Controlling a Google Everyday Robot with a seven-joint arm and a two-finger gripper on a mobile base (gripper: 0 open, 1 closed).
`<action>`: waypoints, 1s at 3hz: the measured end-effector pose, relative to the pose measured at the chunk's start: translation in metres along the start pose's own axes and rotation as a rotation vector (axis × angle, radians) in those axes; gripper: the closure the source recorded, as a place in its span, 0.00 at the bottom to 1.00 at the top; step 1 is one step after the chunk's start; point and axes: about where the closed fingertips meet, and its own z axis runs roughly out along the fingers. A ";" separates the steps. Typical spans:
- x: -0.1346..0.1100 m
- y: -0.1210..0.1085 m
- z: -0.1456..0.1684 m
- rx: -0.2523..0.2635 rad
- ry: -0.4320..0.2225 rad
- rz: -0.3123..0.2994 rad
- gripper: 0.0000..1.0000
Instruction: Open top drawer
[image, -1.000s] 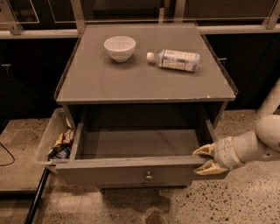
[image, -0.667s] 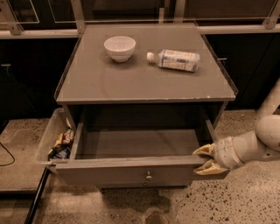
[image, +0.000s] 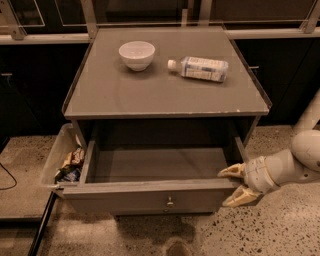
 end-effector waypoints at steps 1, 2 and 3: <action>0.005 0.037 -0.008 -0.018 -0.030 -0.007 0.14; 0.004 0.044 -0.011 -0.020 -0.036 -0.009 0.37; 0.000 0.065 -0.016 -0.025 -0.057 -0.022 0.60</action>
Offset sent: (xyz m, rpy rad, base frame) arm -0.1332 -0.0364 -0.0006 0.0911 0.0005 0.0239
